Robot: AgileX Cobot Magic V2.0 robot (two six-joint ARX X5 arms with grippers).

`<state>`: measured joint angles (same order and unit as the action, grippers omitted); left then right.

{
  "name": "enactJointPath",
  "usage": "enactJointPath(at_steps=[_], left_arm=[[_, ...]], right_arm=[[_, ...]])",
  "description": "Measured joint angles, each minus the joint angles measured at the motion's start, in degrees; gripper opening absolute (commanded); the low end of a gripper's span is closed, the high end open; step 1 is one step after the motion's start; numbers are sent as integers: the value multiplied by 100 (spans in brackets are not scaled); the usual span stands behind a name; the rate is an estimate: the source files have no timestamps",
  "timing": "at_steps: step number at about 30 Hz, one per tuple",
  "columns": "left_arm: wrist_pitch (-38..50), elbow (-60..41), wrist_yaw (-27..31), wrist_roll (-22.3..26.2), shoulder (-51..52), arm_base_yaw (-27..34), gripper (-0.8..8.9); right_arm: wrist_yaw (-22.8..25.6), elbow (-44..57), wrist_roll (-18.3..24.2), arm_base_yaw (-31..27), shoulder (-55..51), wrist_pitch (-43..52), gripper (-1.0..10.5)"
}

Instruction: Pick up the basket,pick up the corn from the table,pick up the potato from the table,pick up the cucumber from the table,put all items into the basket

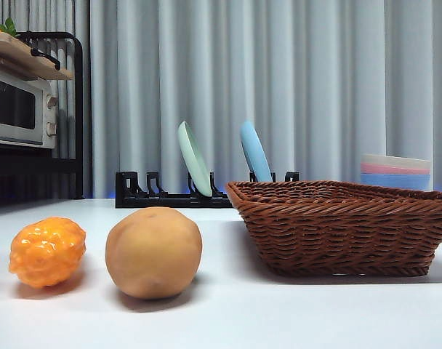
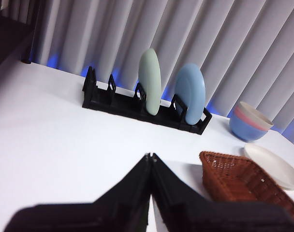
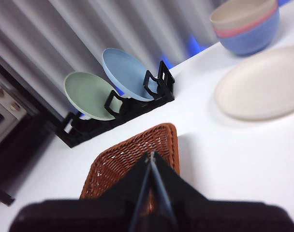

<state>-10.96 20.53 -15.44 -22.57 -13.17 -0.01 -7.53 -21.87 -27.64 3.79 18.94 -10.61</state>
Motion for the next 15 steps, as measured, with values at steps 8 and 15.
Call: enactJointPath(at_steps=[8,15], left_arm=[[-341,1191,-695,402,-1692,0,-5],[-994,1766,-1751,708,-3375,0,-3]], right_arm=[[-306,-1563,1071,0,1867,-809,-7],[-1047,-2739,1980,0,3368,-2157,3]])
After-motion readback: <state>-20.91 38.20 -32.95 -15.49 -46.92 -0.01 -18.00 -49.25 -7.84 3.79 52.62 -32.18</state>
